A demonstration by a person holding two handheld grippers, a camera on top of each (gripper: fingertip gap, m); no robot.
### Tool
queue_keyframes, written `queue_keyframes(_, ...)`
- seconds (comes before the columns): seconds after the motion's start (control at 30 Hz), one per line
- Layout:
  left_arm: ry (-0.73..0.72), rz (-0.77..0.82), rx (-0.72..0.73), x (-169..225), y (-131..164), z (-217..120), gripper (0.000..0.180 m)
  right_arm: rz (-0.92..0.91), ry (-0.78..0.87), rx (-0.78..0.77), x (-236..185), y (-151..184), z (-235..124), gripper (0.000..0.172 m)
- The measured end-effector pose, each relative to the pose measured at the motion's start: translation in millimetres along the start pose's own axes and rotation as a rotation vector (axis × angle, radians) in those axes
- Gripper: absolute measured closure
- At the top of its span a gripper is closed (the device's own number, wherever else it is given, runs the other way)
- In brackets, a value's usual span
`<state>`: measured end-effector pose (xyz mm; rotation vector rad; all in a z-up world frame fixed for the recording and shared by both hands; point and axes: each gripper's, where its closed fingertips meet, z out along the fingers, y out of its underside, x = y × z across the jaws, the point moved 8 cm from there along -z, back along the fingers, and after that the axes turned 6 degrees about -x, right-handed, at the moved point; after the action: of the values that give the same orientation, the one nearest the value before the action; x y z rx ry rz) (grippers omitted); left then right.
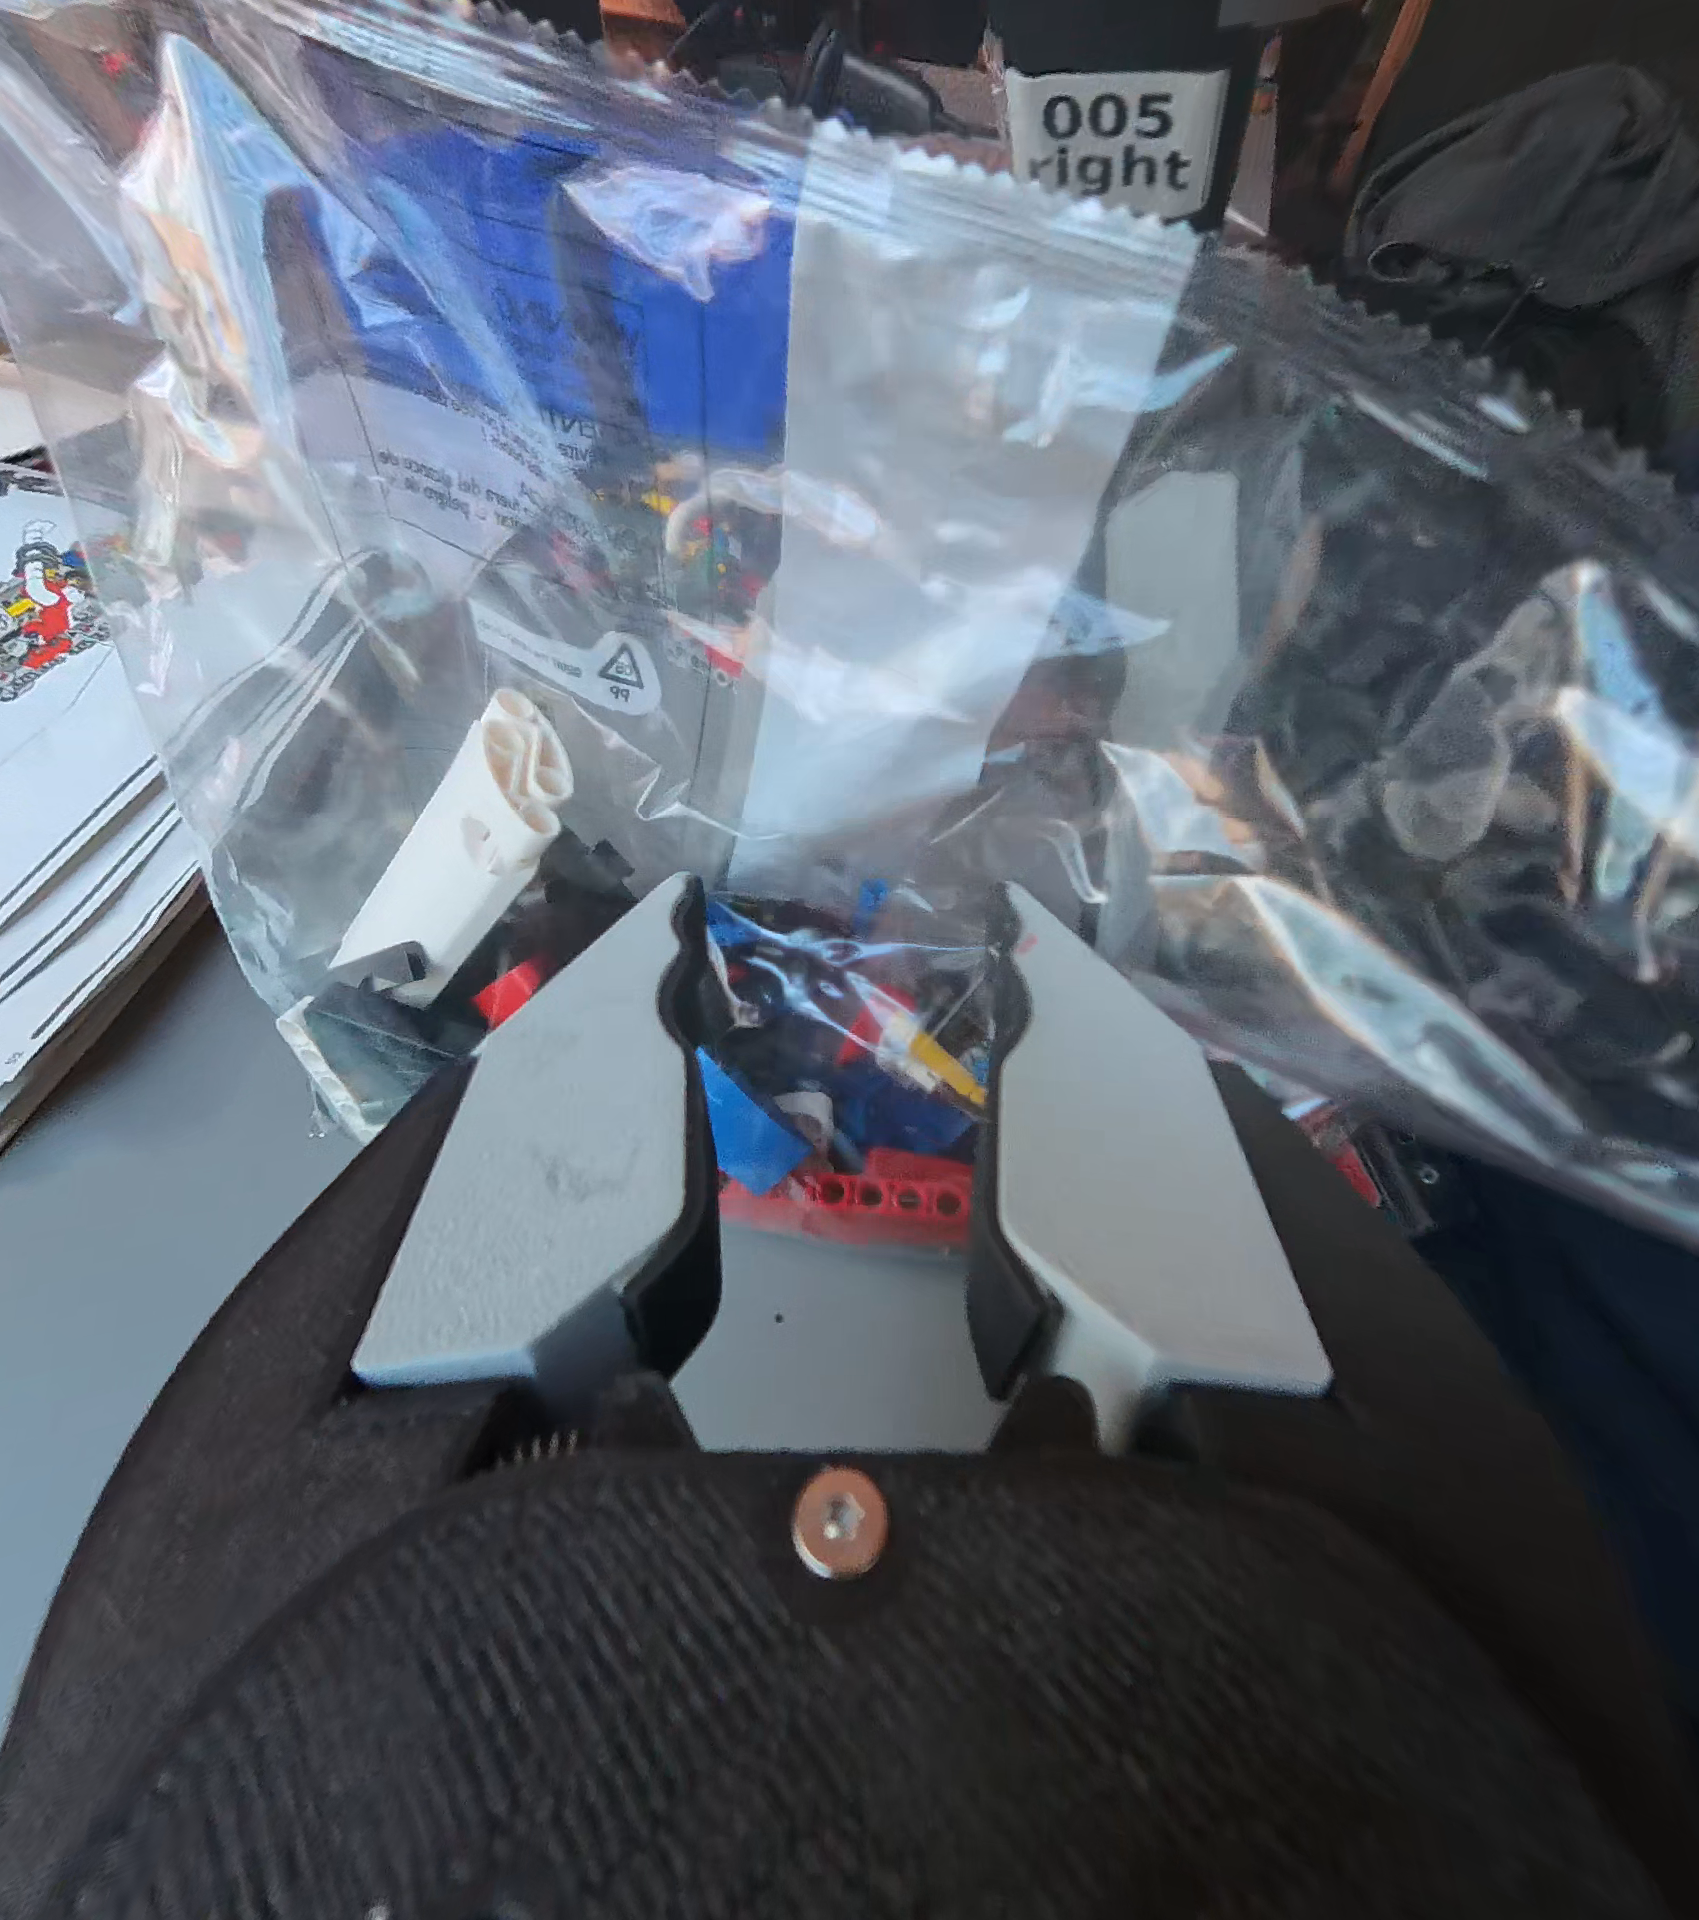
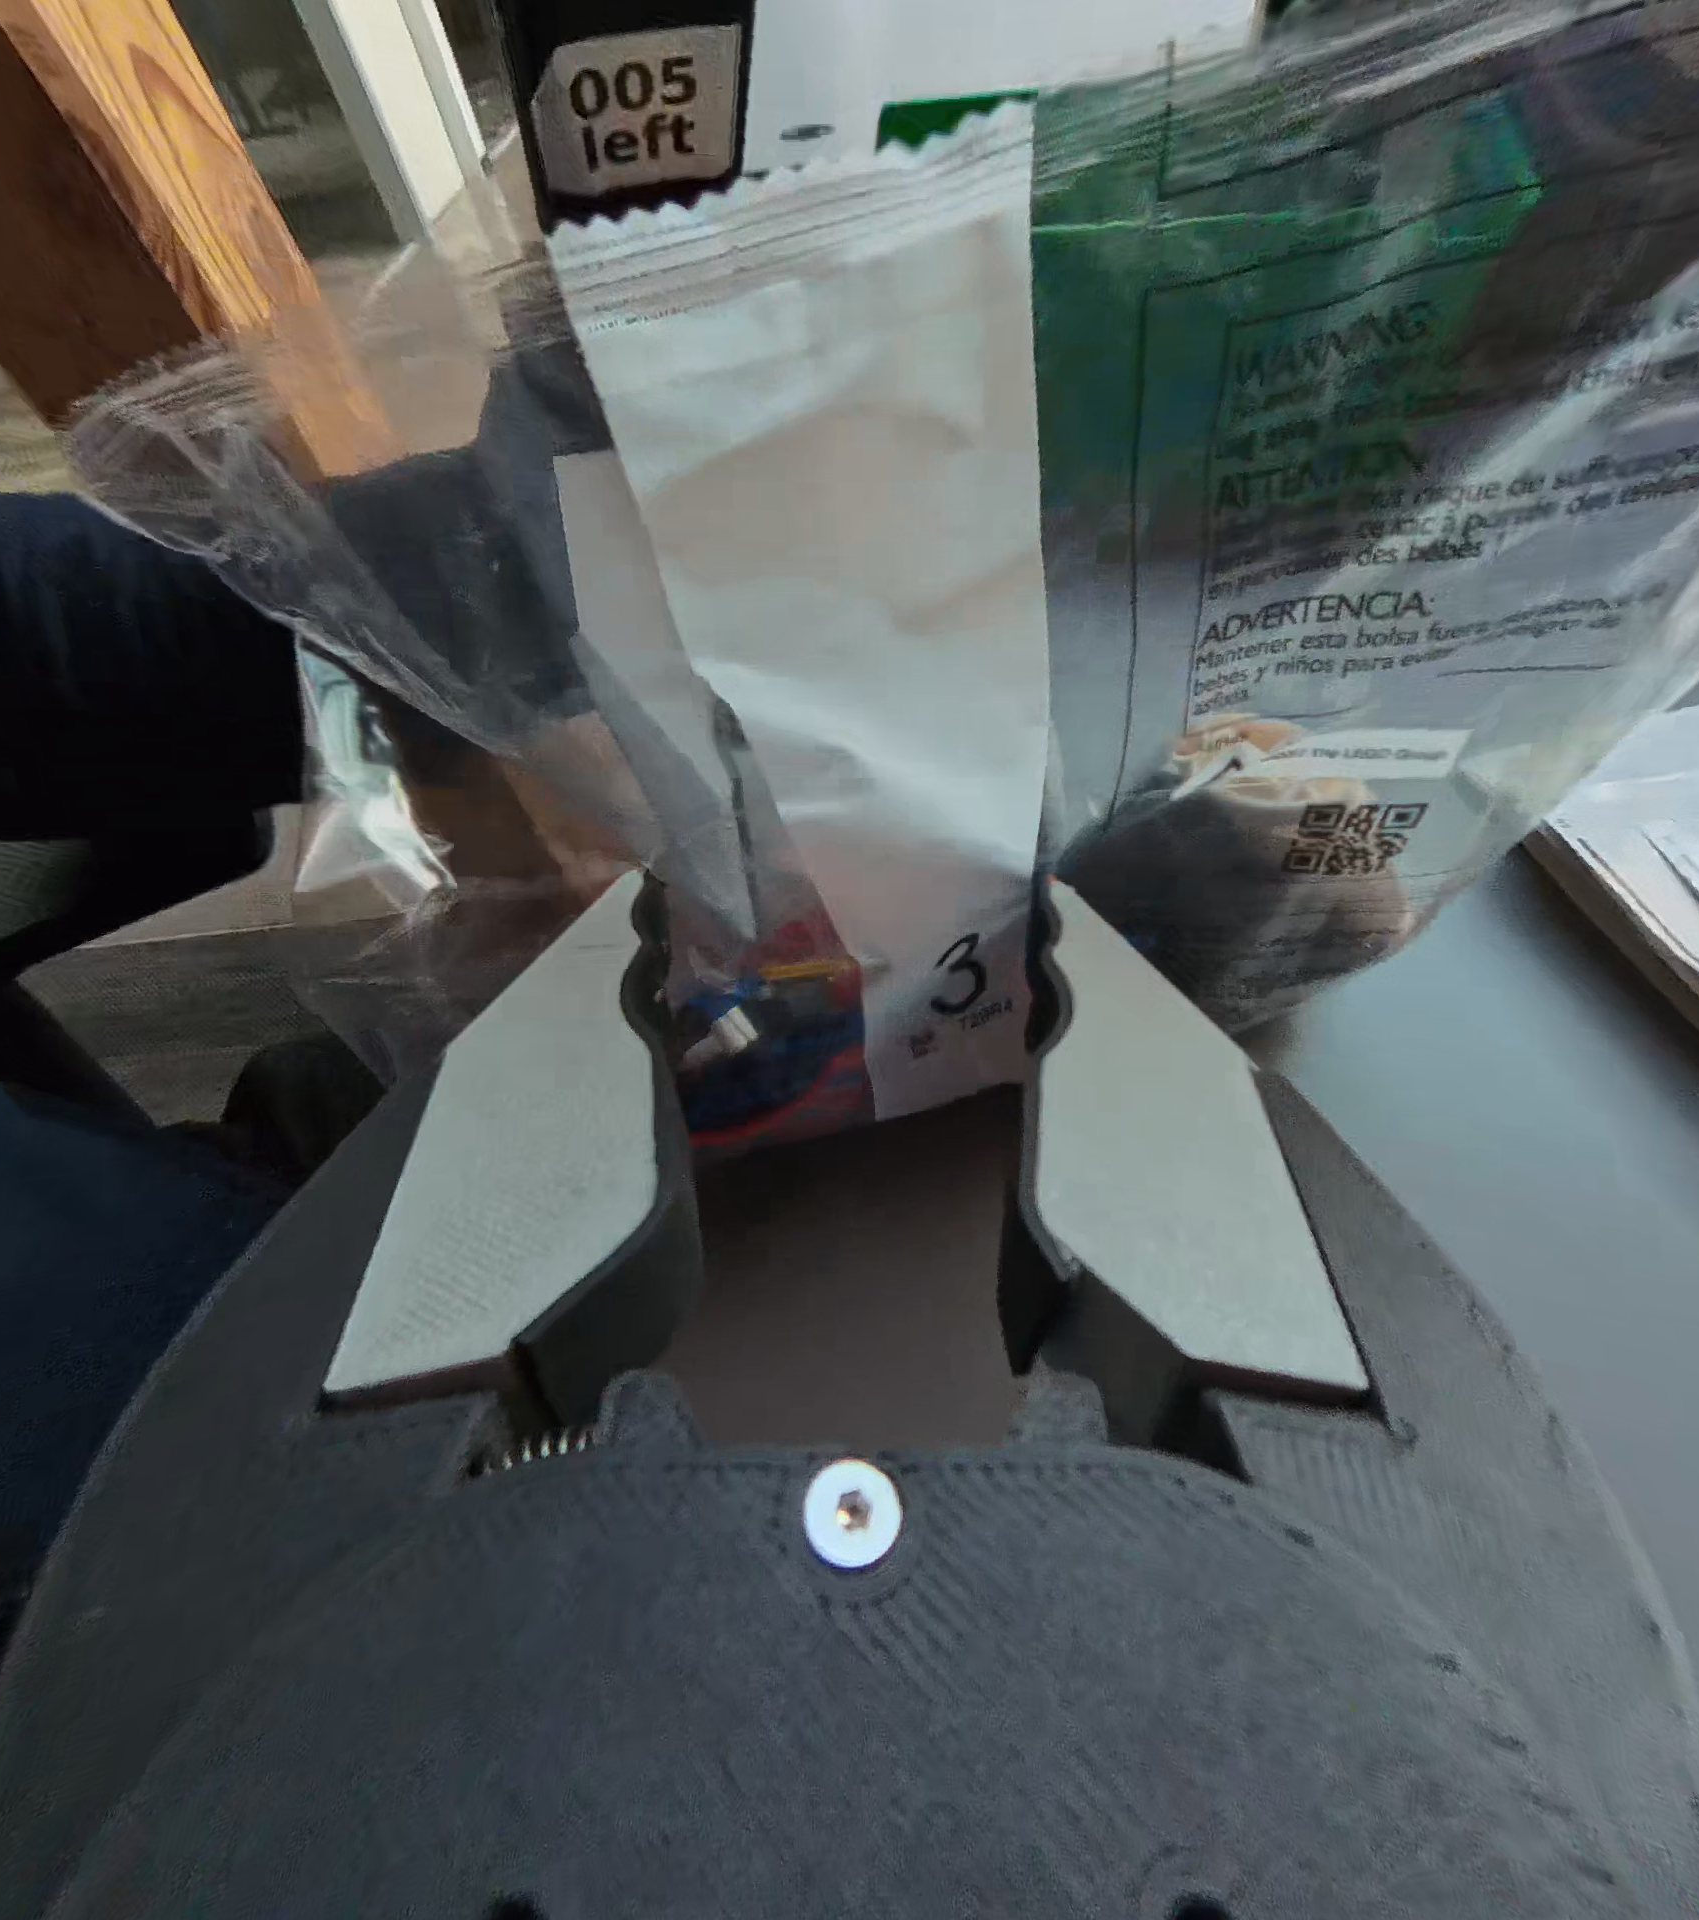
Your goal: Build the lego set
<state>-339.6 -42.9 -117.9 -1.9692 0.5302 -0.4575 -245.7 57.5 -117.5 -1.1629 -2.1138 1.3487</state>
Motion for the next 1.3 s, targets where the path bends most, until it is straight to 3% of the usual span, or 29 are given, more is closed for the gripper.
queue_keyframes(0.1,0.007,0.018,0.004,0.6,0.9,1.6,0.160,-0.048,0.048,-0.020,2.4,0.8,-1.8,0.120)
queue_keyframes(0.17,-0.029,0.022,0.014,-4.1,1.9,-2.6,0.180,-0.077,0.037,-0.051,3.1,2.0,-5.1,0.139)
queue_keyframes(0.23,-0.002,-0.002,0.053,-5.8,0.8,-8.3,0.180,-0.086,0.047,-0.085,7.0,3.2,-6.6,0.172)
queue_keyframes(0.47,-0.038,-0.049,0.009,-11.2,4.2,-10.0,0.180,-0.027,0.064,-0.006,5.5,-2.1,-0.4,0.172)
queue_keyframes(0.53,-0.029,-0.040,-0.009,-6.8,4.3,-17.2,0.160,0.038,0.034,0.000,5.1,2.8,-1.2,0.168)
queue_keyframes(0.67,-0.017,0.085,-0.042,6.3,2.1,-30.7,0.119,0.093,-0.080,0.001,-7.8,17.9,2.6,0.131)
queue_keyframes(0.73,0.010,0.130,-0.108,5.4,5.9,-26.6,0.117,0.081,-0.143,-0.002,-21.0,25.8,8.8,0.118)
queue_keyframes(0.83,0.017,0.191,-0.317,0.4,17.3,-6.1,0.112,0.072,-0.145,0.034,-30.7,29.6,15.6,0.112)
queue_keyframes(0.9,0.039,0.245,-0.422,1.7,22.3,10.7,0.120,0.105,-0.171,0.057,-33.2,30.0,18.5,0.123)
queue_keyframes(0.97,0.012,0.312,-0.482,3.6,23.6,26.7,0.130,0.136,-0.165,0.029,-30.5,34.4,23.7,0.121)
queue_keyframes(1.07,0.008,0.331,-0.542,7.8,27.0,38.7,0.164,0.140,-0.133,-0.009,-23.8,38.8,22.4,0.115)
queue_keyframes(1.3,-0.125,0.371,-0.483,11.9,22.1,34.5,0.176,0.136,-0.133,0.070,-20.5,34.8,17.6,0.112)
